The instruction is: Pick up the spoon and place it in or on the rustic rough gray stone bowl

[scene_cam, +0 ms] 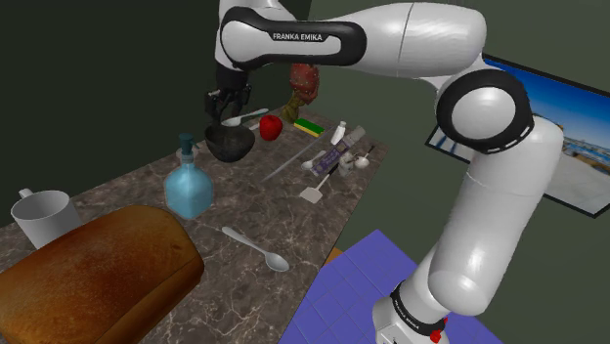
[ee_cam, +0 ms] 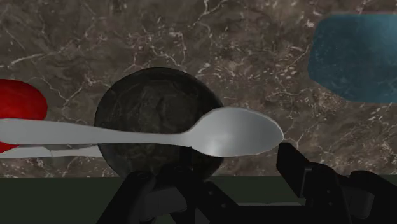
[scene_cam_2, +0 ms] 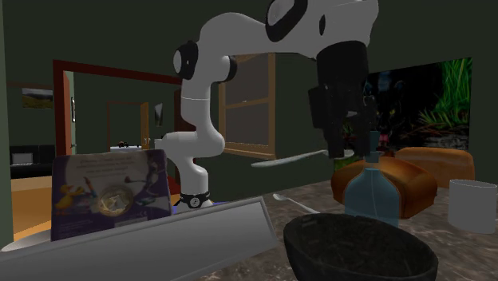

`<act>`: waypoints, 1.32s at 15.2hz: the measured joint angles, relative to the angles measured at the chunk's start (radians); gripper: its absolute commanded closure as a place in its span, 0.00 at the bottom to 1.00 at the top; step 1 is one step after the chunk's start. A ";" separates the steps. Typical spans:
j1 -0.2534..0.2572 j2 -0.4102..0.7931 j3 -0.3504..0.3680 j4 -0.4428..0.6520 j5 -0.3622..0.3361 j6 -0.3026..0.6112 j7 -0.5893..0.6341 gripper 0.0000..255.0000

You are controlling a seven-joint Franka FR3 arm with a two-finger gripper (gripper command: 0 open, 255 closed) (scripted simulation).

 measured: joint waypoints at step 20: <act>0.037 0.235 -0.015 0.150 -0.057 0.077 0.030 1.00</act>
